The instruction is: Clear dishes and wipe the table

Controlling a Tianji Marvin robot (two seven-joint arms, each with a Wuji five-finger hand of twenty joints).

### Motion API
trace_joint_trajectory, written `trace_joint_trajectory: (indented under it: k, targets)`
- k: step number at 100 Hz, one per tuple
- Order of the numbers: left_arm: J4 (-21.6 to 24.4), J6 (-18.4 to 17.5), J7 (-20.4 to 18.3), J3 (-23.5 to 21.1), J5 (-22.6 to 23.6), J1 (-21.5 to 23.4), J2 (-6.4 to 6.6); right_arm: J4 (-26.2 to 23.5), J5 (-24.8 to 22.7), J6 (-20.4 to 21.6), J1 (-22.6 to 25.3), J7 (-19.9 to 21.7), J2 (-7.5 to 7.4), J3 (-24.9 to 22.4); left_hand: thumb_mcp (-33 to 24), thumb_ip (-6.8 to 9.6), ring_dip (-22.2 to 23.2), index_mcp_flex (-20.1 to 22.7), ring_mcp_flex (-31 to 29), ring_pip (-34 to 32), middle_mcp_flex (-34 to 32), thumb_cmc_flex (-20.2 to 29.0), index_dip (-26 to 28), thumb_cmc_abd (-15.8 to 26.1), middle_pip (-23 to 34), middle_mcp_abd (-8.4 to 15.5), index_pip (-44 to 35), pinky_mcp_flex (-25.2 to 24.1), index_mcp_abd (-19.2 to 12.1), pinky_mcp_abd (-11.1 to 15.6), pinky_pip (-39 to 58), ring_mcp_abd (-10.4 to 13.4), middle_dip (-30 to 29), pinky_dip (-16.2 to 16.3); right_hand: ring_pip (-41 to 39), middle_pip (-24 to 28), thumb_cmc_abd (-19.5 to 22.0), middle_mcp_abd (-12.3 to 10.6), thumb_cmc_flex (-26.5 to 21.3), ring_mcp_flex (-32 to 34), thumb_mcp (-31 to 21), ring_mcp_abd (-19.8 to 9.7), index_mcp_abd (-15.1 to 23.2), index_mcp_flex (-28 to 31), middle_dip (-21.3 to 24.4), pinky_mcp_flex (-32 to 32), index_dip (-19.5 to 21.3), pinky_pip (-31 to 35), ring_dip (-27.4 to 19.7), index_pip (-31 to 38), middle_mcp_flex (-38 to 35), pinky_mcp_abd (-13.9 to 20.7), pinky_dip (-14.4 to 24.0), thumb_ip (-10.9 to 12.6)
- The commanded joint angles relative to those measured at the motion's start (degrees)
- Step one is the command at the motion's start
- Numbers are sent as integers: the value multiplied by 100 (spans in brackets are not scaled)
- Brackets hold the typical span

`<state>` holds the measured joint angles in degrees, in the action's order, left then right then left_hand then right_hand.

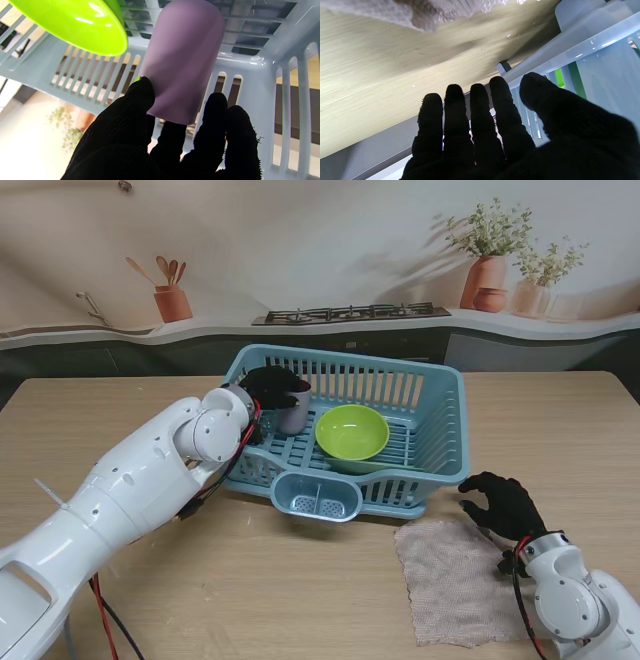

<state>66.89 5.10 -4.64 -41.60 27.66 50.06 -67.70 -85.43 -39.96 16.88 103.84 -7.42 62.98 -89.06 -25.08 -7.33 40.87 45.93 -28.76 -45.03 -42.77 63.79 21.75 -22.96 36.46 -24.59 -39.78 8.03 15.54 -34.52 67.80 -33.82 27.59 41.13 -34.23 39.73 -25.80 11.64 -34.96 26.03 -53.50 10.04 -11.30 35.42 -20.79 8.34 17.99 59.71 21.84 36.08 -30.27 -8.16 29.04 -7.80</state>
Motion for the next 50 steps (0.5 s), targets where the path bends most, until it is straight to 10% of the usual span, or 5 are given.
trace_joint_trajectory:
  k: [1, 50]
  targets:
    - [54, 28, -82, -36, -24, 9, 23, 4, -33, 21, 8, 66, 7, 6, 110, 156, -80, -35, 207, 81, 185, -76, 71, 171, -45, -91, 26, -145, -66, 73, -187, -172, -155, -132, 63, -80, -132, -22, 105, -138, -114, -79, -12, 131, 63, -59, 24, -57, -35, -33, -12, 52, 63, 220]
    - [80, -148, -120, -105, 20, 6, 61, 24, -55, 24, -13, 60, 4, 17, 188, 208, -117, 238, 512, 222, 486, -1376, 546, 498, -68, -80, 214, -386, 114, 171, -203, -100, -256, -418, 61, -73, -132, -24, 93, -139, -114, -85, -8, 122, 60, -65, 26, -63, -34, -20, -10, 48, 66, 219]
